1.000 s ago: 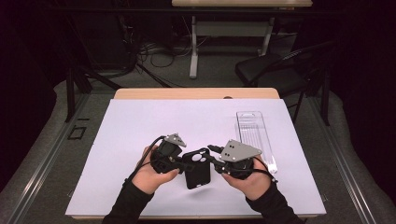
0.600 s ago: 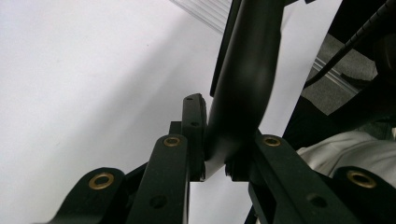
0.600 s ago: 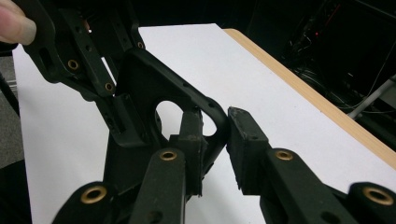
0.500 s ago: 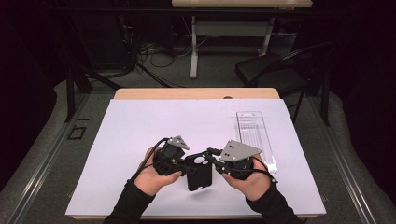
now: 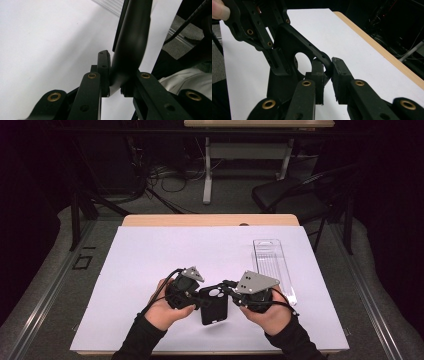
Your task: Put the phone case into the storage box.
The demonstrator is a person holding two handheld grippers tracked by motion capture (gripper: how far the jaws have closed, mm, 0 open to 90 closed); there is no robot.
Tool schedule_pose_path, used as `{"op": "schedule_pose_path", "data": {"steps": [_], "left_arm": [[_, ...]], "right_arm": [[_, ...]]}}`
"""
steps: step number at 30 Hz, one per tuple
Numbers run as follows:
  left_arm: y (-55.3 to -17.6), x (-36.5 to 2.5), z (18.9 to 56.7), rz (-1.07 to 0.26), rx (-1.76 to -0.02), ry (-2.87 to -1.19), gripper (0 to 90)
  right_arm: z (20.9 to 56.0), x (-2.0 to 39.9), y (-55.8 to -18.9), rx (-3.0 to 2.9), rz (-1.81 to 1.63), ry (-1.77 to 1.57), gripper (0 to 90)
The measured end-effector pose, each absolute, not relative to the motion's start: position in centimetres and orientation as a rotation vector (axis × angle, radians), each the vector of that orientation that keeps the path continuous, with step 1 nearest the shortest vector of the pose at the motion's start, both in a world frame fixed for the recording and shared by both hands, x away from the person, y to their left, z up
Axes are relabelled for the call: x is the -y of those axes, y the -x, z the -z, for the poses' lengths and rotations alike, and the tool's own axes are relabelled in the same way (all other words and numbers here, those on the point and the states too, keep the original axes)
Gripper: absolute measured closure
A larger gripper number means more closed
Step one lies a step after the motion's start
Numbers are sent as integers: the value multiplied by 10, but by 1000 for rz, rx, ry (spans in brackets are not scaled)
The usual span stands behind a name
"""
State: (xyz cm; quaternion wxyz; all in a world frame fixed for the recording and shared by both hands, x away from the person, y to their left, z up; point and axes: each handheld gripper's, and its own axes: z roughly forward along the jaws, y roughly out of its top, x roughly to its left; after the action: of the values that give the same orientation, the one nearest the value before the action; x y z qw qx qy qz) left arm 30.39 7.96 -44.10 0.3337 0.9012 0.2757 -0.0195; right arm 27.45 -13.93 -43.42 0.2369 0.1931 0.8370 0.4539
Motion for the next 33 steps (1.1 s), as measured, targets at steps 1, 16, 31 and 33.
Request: {"op": "schedule_pose_path", "data": {"steps": [1,16,31,33], "left_arm": [[-304,-79,441,50,-719,-2353,814],[-304,-78,442,57,-715,-2350,806],[-305,-79,443,86,-719,-2322,726],[-305,-79,443,94,-718,-2319,707]], "right_arm": [[434,139,-274,-2295,-1244,-527,813],[434,142,-275,-2302,-1253,-528,820],[434,144,-276,-2298,-1277,-530,823],[434,144,-276,-2297,-1278,-532,823]]}}
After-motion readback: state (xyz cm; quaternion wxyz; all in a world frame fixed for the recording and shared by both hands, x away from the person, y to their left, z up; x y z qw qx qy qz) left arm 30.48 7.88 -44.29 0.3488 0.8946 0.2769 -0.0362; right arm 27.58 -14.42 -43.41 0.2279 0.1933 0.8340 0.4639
